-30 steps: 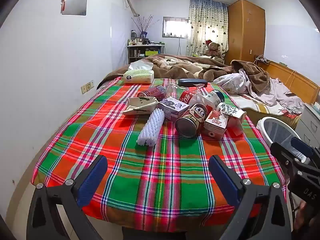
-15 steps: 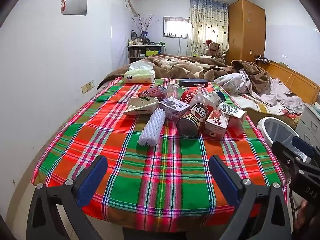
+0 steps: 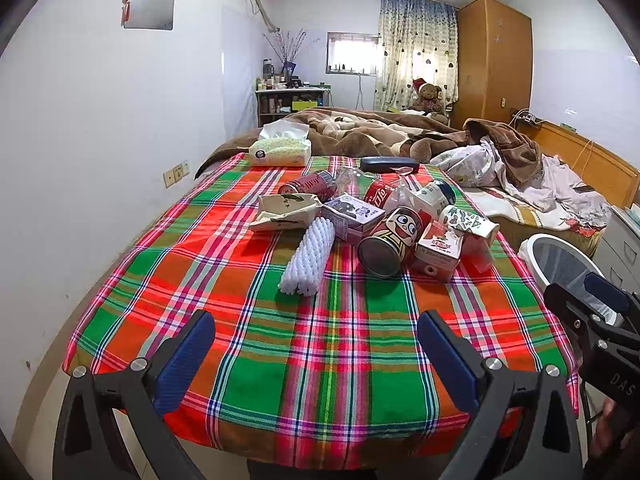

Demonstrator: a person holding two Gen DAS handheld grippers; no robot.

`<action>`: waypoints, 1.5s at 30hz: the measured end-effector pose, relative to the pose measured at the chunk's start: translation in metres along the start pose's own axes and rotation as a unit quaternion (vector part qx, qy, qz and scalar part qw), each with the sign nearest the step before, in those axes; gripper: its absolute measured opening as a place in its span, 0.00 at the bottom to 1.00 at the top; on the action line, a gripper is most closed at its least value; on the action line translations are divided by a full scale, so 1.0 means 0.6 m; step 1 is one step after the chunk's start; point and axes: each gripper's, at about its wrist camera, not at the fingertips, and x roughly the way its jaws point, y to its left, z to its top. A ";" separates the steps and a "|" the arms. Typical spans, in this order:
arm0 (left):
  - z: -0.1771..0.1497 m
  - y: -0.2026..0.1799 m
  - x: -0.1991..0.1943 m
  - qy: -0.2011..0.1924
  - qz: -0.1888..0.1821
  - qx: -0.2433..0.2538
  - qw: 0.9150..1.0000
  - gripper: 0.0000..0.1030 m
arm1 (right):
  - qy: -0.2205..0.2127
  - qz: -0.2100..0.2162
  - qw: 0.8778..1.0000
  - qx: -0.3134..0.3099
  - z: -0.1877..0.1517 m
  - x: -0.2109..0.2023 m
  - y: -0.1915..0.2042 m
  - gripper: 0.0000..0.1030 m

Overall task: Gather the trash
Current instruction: 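Move both tools toward the pile of trash on the plaid sheet, then grasp the white foam net with the left tool while the right tool grasps the small red plastic cup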

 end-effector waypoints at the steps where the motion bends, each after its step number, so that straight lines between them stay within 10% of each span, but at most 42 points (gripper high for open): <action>1: 0.000 0.002 0.003 0.002 0.001 -0.001 1.000 1.00 | 0.001 -0.001 1.000 0.000 0.000 0.001 0.000 0.87; 22: 0.062 0.037 0.187 0.079 -0.032 0.014 0.996 0.87 | 0.067 -0.027 0.997 -0.006 0.031 0.148 -0.035 0.86; 38: 0.096 0.021 0.294 0.138 -0.065 0.003 0.988 0.66 | 0.134 0.010 0.991 -0.008 0.048 0.205 -0.033 0.50; 45: 0.100 0.009 0.313 0.154 -0.074 0.017 0.985 0.38 | 0.131 0.005 0.991 -0.005 0.058 0.209 -0.039 0.31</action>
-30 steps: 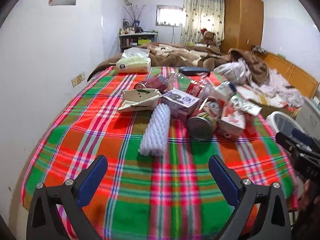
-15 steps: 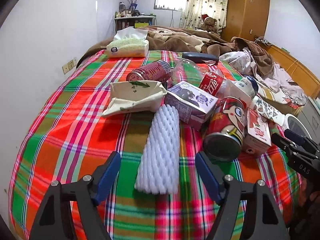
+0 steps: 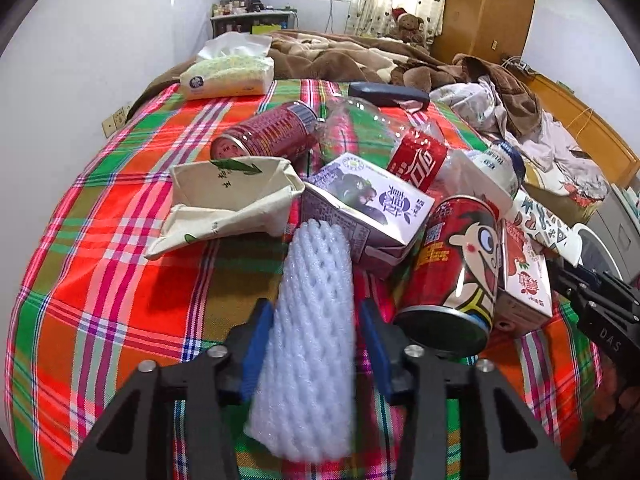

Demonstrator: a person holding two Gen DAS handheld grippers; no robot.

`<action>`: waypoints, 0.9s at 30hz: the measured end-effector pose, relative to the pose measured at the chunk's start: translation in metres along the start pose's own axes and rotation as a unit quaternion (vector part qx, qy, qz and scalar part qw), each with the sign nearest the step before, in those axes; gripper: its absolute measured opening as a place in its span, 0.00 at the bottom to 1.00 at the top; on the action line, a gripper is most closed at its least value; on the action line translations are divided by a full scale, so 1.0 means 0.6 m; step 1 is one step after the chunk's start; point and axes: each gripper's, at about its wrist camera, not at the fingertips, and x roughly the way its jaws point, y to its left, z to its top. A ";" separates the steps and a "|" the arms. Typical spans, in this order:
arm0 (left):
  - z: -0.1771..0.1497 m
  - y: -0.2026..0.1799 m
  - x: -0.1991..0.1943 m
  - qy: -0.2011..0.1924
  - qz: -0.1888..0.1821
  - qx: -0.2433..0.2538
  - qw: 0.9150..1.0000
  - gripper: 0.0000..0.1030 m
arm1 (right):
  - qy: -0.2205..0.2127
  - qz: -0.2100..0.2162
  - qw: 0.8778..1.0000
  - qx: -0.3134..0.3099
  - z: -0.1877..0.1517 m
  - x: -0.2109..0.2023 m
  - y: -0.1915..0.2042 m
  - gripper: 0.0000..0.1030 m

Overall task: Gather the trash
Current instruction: 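Grasp the white foam net with the left tool while the right tool grasps the small red plastic cup, then carry the foam net and red cup with both tools over the white bin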

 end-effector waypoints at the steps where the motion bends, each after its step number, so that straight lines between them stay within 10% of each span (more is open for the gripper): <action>1: 0.001 0.002 0.001 -0.001 -0.002 -0.003 1.000 0.30 | 0.001 0.001 1.000 0.000 0.010 0.008 -0.001 0.31; 27: -0.041 -0.040 -0.135 -0.064 -0.038 -0.006 0.997 0.27 | -0.035 0.045 0.998 0.033 -0.024 -0.079 -0.024 0.30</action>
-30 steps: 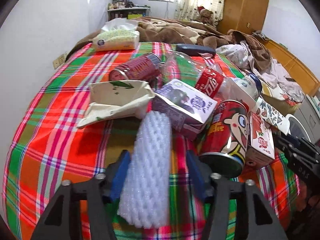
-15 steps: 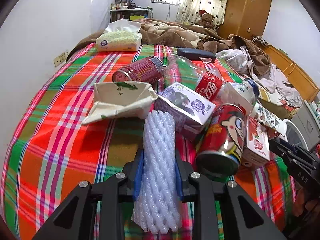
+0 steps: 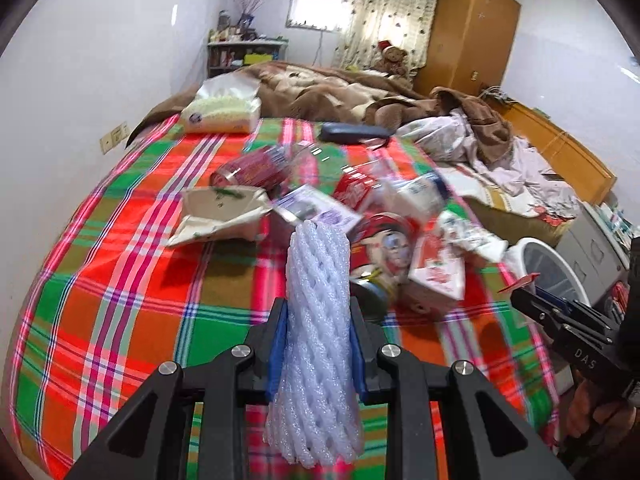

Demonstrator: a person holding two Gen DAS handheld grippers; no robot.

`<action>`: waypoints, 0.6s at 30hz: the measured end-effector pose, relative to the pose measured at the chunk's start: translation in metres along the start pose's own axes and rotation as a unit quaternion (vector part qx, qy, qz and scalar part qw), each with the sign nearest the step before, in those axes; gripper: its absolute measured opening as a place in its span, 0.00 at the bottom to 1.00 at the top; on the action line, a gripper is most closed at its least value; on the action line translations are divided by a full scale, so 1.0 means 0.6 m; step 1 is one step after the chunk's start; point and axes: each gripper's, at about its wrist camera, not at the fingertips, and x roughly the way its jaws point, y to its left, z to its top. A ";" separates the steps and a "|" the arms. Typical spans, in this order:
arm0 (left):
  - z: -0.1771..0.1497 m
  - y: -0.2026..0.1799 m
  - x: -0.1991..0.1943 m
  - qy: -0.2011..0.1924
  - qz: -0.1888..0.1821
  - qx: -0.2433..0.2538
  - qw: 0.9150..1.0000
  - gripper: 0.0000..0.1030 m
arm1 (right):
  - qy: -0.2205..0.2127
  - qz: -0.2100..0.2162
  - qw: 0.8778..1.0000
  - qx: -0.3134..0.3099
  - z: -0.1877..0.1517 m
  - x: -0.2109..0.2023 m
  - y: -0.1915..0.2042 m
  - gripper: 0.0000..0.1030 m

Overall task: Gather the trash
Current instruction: 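Carry the foam net and red cup with both tools over the white bin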

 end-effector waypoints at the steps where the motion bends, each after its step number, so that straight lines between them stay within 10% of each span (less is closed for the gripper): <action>1: 0.002 -0.010 -0.009 -0.005 -0.006 0.004 1.000 0.27 | -0.007 0.000 1.000 0.003 0.001 -0.009 -0.003 0.30; 18: 0.042 -0.244 -0.014 -0.017 -0.101 0.105 0.989 0.27 | -0.068 -0.085 0.992 0.066 0.012 -0.086 -0.133 0.31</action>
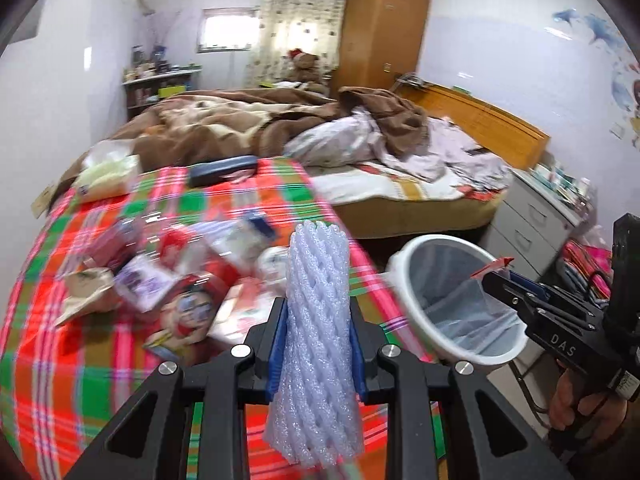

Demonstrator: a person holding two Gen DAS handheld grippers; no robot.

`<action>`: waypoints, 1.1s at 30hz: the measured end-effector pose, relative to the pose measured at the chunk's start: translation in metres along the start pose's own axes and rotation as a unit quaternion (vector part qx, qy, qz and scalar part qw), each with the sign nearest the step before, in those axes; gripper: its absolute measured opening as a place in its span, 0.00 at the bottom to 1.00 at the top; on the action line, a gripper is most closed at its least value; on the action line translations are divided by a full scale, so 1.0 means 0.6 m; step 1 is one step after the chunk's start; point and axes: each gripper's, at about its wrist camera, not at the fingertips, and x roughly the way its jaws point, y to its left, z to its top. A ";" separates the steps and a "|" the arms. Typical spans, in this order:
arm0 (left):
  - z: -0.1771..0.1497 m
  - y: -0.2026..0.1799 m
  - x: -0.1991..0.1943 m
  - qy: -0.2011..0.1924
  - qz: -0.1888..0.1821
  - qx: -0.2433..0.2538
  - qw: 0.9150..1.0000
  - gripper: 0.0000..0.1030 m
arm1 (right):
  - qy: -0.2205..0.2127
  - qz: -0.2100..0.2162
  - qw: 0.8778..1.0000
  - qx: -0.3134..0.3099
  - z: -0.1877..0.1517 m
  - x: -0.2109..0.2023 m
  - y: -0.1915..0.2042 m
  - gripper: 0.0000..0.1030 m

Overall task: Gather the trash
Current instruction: 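Carry the foam net and red cup with both tools over the white bin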

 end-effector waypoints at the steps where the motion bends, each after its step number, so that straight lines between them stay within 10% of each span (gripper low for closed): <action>1: 0.005 -0.017 0.009 0.002 -0.008 0.009 1.000 0.27 | -0.002 -0.004 1.000 0.002 -0.003 -0.007 -0.009 0.31; 23: 0.017 -0.217 0.208 0.084 -0.093 0.083 0.989 0.28 | 0.069 -0.089 0.992 0.059 -0.028 0.054 -0.171 0.31; 28: 0.014 -0.220 0.214 0.083 -0.099 0.080 0.988 0.51 | 0.073 -0.092 0.991 0.067 -0.032 0.054 -0.183 0.32; 33: 0.017 -0.214 0.202 0.072 -0.092 0.073 0.990 0.59 | 0.068 -0.087 0.991 0.069 -0.033 0.050 -0.183 0.64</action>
